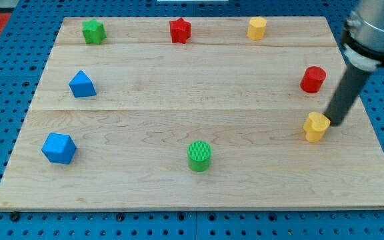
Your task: Place the yellow heart vertically below the red circle
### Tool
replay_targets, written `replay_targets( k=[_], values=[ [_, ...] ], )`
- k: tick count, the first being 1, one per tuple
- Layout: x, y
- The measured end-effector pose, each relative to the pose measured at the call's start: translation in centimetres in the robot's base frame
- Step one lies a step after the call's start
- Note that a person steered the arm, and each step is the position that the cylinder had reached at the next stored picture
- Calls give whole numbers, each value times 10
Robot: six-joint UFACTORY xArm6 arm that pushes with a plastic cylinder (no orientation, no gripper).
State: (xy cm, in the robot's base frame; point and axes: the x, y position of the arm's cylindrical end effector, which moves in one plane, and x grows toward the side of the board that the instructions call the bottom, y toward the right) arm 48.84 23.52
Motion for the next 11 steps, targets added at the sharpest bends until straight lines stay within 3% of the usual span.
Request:
replay_targets(
  k=[3, 5, 8, 11],
  values=[
    [-38, -42],
    [19, -57],
    [25, -59],
    [1, -62]
  ],
)
